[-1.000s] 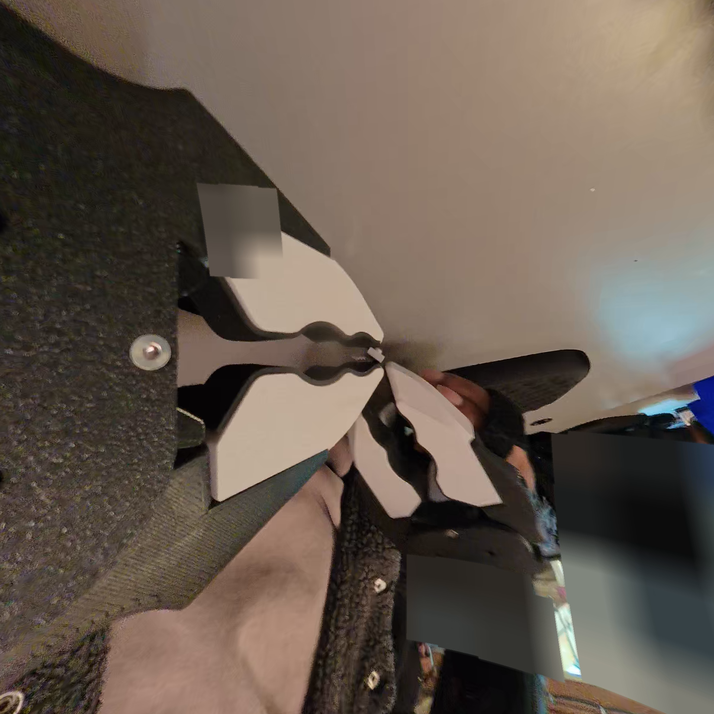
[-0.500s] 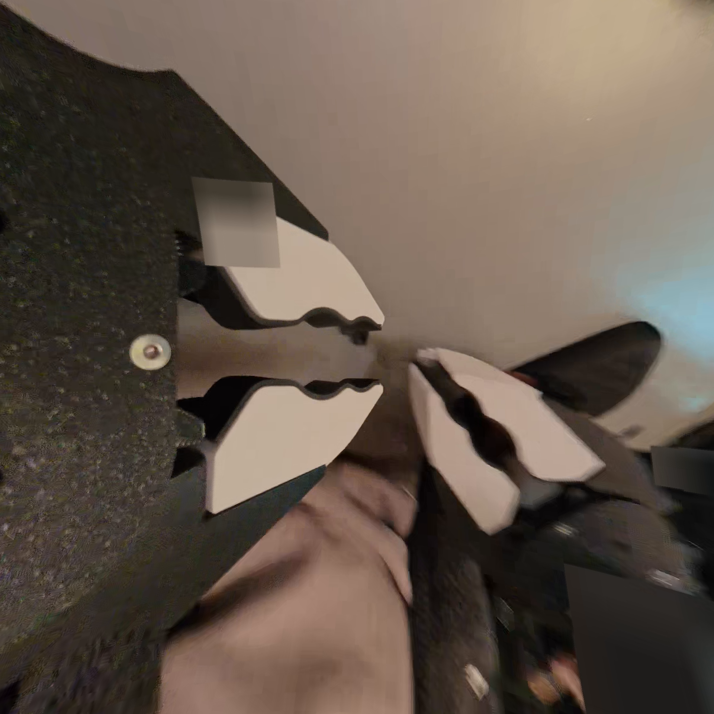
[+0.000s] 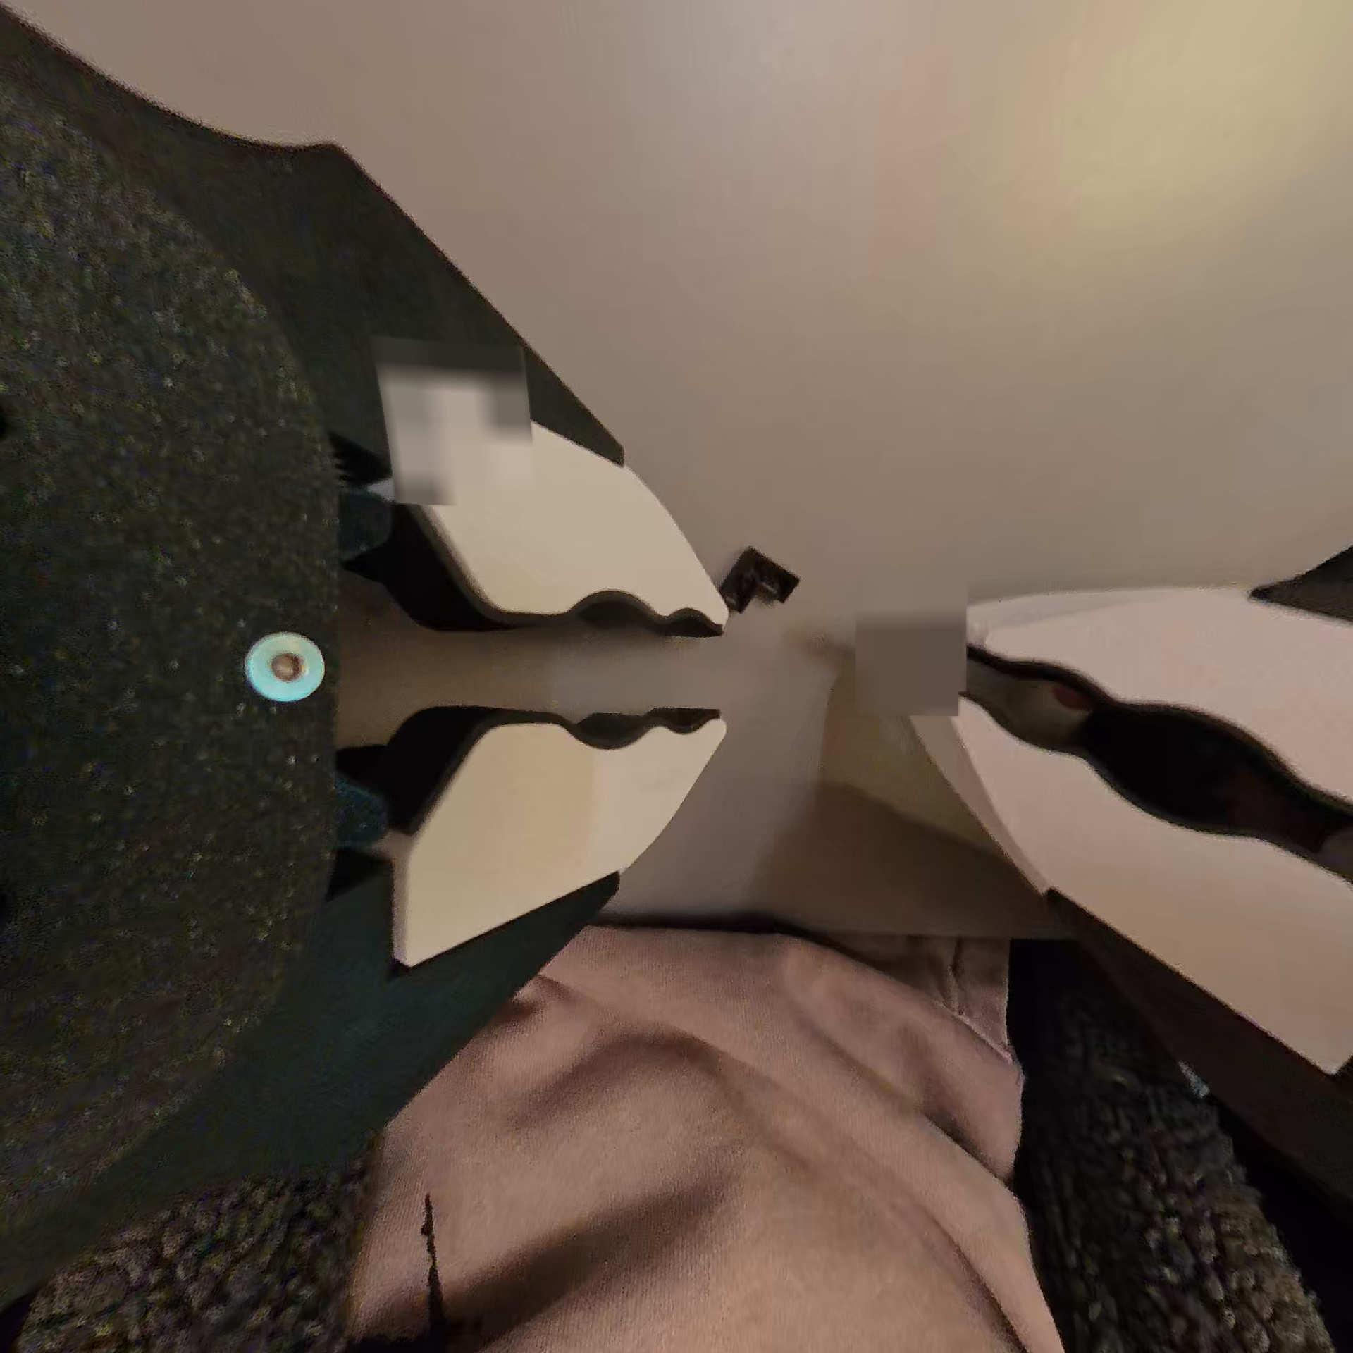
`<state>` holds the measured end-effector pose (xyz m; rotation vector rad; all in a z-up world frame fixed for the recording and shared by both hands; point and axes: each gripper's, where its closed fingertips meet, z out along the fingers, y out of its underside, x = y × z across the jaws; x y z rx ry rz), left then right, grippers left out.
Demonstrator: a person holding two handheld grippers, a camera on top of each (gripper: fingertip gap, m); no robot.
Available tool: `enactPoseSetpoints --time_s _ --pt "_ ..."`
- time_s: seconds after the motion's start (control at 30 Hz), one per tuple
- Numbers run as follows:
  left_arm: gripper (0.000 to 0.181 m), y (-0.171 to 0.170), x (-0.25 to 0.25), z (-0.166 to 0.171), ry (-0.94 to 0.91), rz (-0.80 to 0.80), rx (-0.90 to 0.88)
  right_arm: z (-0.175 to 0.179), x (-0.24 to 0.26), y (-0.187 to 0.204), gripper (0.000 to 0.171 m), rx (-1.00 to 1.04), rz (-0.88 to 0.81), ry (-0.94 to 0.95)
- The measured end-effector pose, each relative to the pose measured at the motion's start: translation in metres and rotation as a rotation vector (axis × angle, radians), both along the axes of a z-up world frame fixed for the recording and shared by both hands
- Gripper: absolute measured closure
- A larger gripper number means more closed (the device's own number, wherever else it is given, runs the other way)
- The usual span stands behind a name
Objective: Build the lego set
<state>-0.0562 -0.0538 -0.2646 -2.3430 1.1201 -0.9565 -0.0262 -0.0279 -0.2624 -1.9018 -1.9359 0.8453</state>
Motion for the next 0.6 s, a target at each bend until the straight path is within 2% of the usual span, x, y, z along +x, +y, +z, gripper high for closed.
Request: enactPoseSetpoints --time_s 0.13,0.23,0.4,0.5,0.6 --pt "0.159 0.016 -0.009 -0.006 0.077 0.0 0.094 -0.004 0.002 -0.004 0.164 -0.01 0.063 -0.038" --pt "0.152 0.018 -0.004 -0.011 0.125 -0.096 0.18 -0.007 0.002 -0.005 0.164 -0.029 0.119 -0.082" --pt "0.152 0.02 0.003 -0.015 0.186 -0.215 0.263 -0.007 0.003 -0.003 0.164 -0.062 0.187 -0.124" --pt "0.164 0.027 0.001 -0.017 0.21 -0.196 0.269 -0.009 0.004 -0.001 0.164 -0.081 0.208 -0.135" --pt "0.164 0.034 0.0 -0.017 0.209 -0.146 0.263 -0.01 0.003 0.003 0.164 -0.112 0.214 -0.136"
